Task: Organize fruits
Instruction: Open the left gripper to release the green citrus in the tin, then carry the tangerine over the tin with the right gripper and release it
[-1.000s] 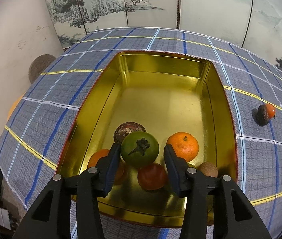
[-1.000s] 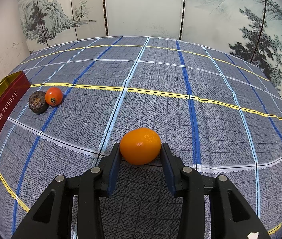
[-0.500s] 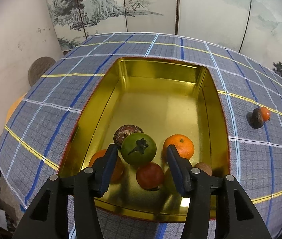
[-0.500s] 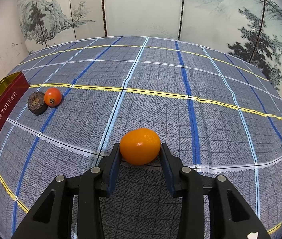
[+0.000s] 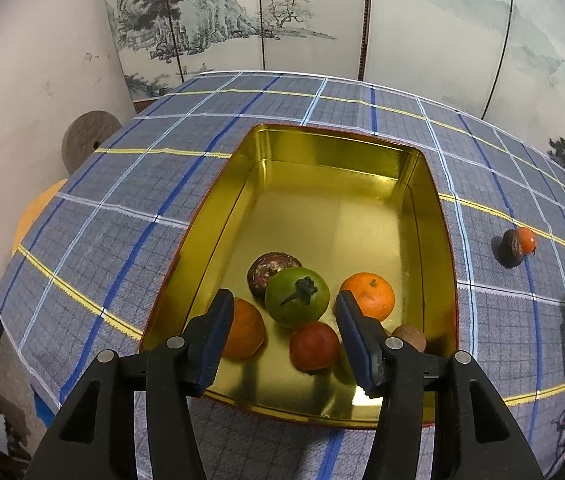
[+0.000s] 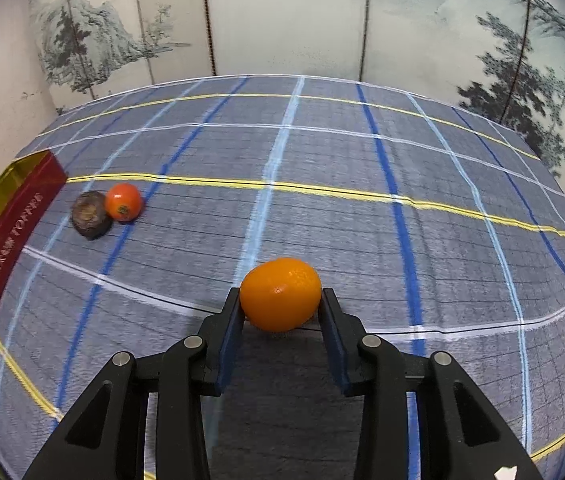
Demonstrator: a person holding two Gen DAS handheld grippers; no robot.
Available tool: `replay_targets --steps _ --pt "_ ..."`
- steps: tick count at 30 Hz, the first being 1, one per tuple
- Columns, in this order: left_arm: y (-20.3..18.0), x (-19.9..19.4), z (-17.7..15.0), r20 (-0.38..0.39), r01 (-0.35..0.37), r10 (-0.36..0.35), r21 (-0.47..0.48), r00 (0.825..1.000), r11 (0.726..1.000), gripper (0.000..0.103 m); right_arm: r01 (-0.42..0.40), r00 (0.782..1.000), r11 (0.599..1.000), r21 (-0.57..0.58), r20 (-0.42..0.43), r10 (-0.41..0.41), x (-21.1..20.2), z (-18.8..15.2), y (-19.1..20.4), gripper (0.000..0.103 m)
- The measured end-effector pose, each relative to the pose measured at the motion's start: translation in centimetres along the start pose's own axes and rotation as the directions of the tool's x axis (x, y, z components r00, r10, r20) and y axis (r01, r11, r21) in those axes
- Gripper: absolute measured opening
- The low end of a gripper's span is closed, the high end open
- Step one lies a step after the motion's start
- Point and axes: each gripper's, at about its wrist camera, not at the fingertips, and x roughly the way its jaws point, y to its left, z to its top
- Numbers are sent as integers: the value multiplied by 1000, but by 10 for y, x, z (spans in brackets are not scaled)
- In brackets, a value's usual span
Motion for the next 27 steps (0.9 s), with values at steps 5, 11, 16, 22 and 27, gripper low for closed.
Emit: replay_targets --steps 5,11,16,22,27 --pt "3 -2 -1 -2 0 0 -7 1000 1000 54 -55 998 997 -45 13 55 -7 5 28 35" --pt "14 -12 -2 17 -12 13 -32 1000 999 55 -160 986 977 -138 16 164 -16 15 83 35" --pt "27 -20 -3 29 -29 31 -61 999 998 58 -251 966 945 -211 13 259 -25 23 133 35" --pt "44 -26 -6 31 -57 60 -92 998 994 58 -345 931 885 -313 3 364 -37 31 196 35" --pt "59 -30 -10 31 -74 78 -119 996 990 58 -395 908 838 -377 -26 417 -41 31 238 35"
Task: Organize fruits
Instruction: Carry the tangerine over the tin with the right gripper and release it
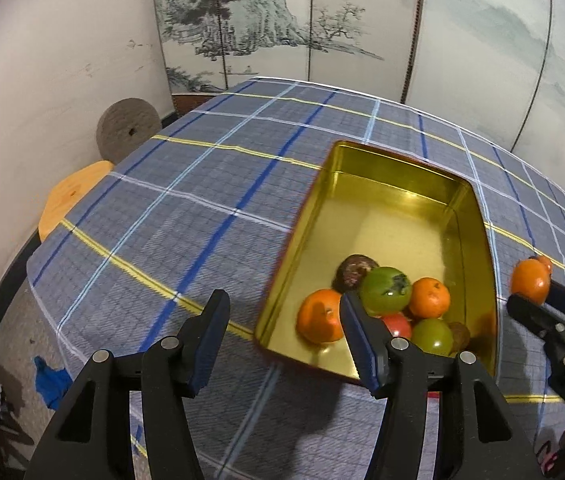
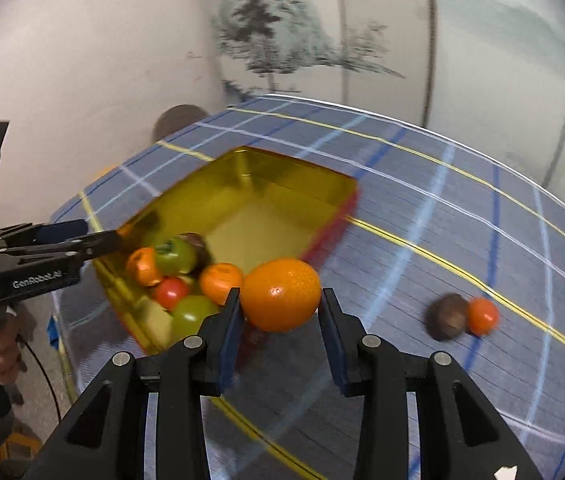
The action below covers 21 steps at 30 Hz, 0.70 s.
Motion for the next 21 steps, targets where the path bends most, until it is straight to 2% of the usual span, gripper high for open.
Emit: replay_targets --steps 7,21 --pt "14 2 -4 -12 -20 20 -17 1000 1000 58 -52 998 997 -56 -37 50 24 8 34 35" --pt "23 2 -5 -21 -27 26 -31 999 999 58 -53 995 995 -88 -84 45 54 6 49 35"
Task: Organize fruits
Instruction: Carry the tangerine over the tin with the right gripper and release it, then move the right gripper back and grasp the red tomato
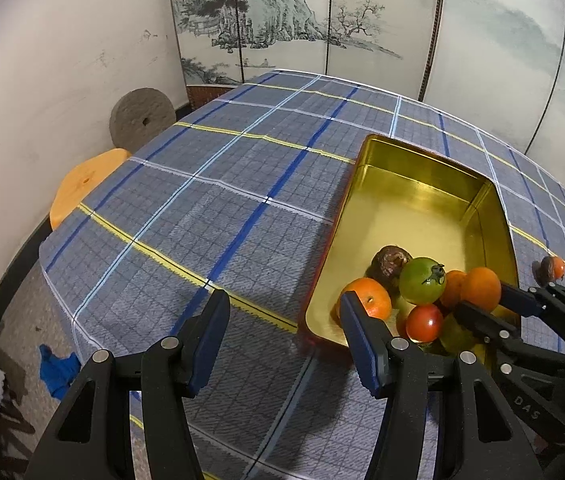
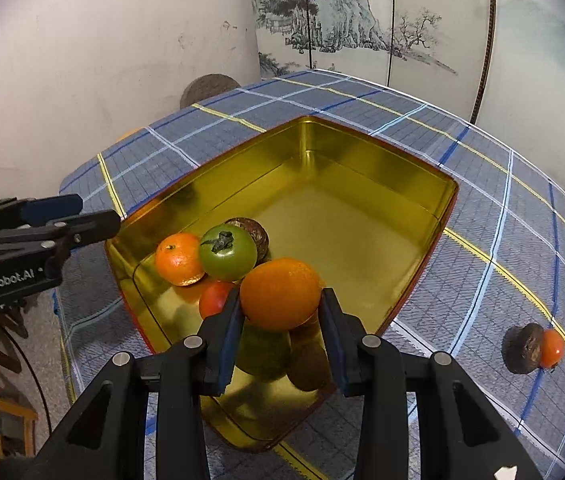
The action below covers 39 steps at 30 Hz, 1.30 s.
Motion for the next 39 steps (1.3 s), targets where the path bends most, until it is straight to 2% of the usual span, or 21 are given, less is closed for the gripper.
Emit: replay_targets --steps 20,28,35,39 --pt "-8 -6 -9 4 14 -14 24 1000 1000 58 -27 1000 999 25 11 27 1 -1 8 38" --pt "-21 -11 -7 14 27 -28 48 1000 998 58 -28 999 999 34 40 26 -11 -2 2 44" --pt "-37 -15 -6 23 55 -57 80 998 995 58 -2 997 998 65 84 -3 -32 -6 -15 45" --pt "-50 -17 -5 25 77 -80 105 996 991 58 46 993 993 105 104 -57 -50 -16 -38 46"
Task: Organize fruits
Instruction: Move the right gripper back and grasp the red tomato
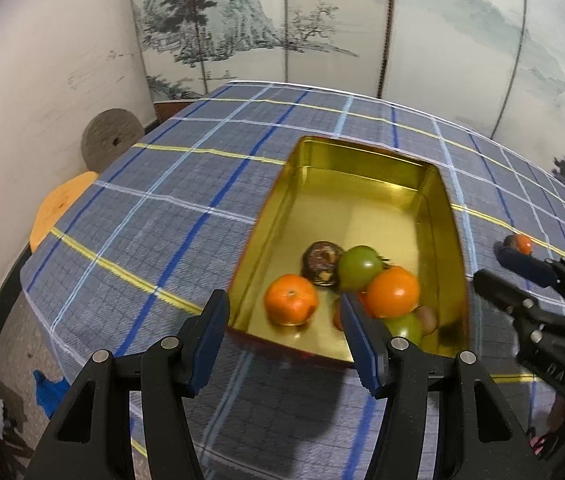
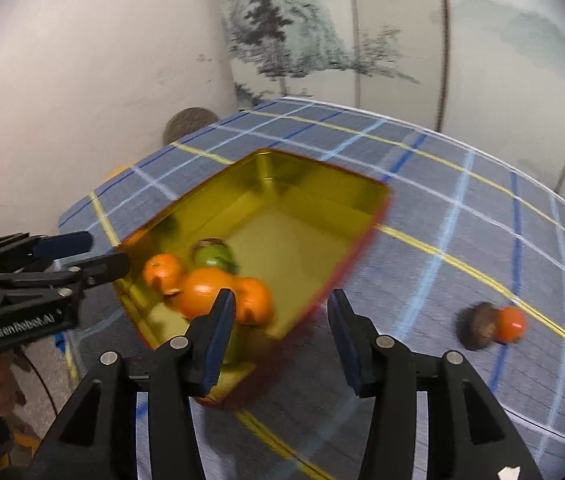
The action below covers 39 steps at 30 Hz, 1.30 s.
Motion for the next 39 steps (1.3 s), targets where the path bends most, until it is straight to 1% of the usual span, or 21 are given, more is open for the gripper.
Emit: replay_targets --steps 4,8,10,13,15,21,30,34,37,39 --pt "-15 -1 2 0 30 -30 27 1000 999 58 80 997 996 40 -9 -80 -13 -14 -38 46" --pt "-33 -2 3 2 61 -62 58 998 996 58 181 983 979 92 -36 -178 -22 -29 -85 46" --pt "-41 -1 4 -3 76 -76 71 997 995 58 231 973 966 120 -51 -226 -24 -37 -111 46" --pt "-55 1 6 -8 100 -100 92 995 991 58 272 961 952 144 -82 -262 -20 -46 -137 46" --pt "-64 2 6 -13 115 -114 106 993 988 58 285 957 947 151 -96 -273 -15 -49 -148 46" --pt "-90 10 9 -40 150 -145 138 989 979 58 279 958 948 156 -115 -263 3 -47 -164 46" --pt "-124 19 17 -56 187 -180 178 982 966 58 254 962 962 101 -125 -241 30 -32 -166 45" --pt "-139 24 22 -56 198 -191 187 980 962 58 240 966 966 96 -118 -229 33 -30 -163 29" --pt "-151 30 23 -66 217 -209 189 976 958 58 239 967 966 98 -112 -228 30 -34 -161 29" --pt "-161 35 24 -73 232 -221 196 972 953 58 253 964 962 100 -111 -242 25 -38 -162 29"
